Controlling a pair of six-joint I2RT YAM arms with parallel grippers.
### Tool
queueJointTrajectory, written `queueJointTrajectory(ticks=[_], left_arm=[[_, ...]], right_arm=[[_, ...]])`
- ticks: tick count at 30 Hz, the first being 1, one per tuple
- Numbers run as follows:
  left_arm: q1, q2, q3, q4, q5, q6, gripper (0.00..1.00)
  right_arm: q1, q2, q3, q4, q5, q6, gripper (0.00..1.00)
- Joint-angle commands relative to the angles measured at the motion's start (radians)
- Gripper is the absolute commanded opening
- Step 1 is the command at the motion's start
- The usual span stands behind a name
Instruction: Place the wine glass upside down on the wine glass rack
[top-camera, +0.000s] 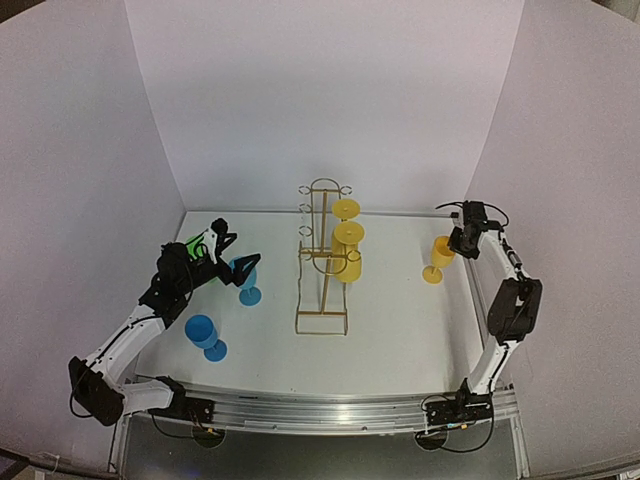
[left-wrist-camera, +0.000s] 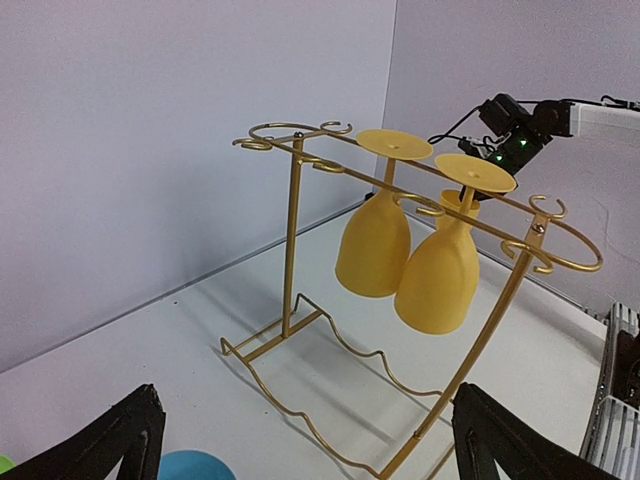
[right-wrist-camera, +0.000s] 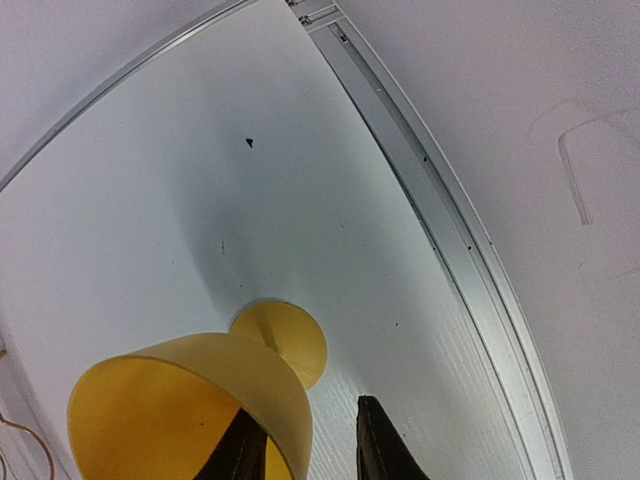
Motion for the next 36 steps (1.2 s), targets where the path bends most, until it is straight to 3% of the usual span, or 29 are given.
queueJointTrajectory(ticks=[1,5,8,16,21,28,33,36], left_arm=[[0.005,-0.025,-0.011,0.015,-0.011,0.019,0.99],[0.005,-0.029,-0.011,0.011,-0.011,0.019,0.99],[0.005,-0.031,-0.006,0.011,-0.013,0.016,0.99],[0.008,-0.030,0.036,0.029,-0.073,-0.092,1.00],[0.012,-0.028,0.113,0.078,0.021,-0.278,1.00],[0.014,-0.021,0.210,0.158,0.157,-0.602,1.00],[0.014,0.001,0.311,0.184,0.169,-0.763,1.00],[0.013,0.029,0.369,0.196,0.148,-0.843,1.00]], right_arm=[[0.001,0.022,0.039,-0.028,0.018,-0.015,0.22],[0.001,0.011,0.037,-0.034,0.023,-0.034,0.14],[0.002,-0.018,0.048,-0.037,0.027,-0.040,0.00],[0.025,-0.238,0.096,0.020,0.005,-0.086,0.00],[0.182,-0.402,0.123,0.170,0.134,-0.147,0.00],[0.397,-0.540,0.066,0.583,0.165,-0.171,0.00],[0.588,-0.533,0.012,0.917,0.197,-0.193,0.00],[0.727,-0.454,0.037,1.095,0.240,-0.295,0.00]])
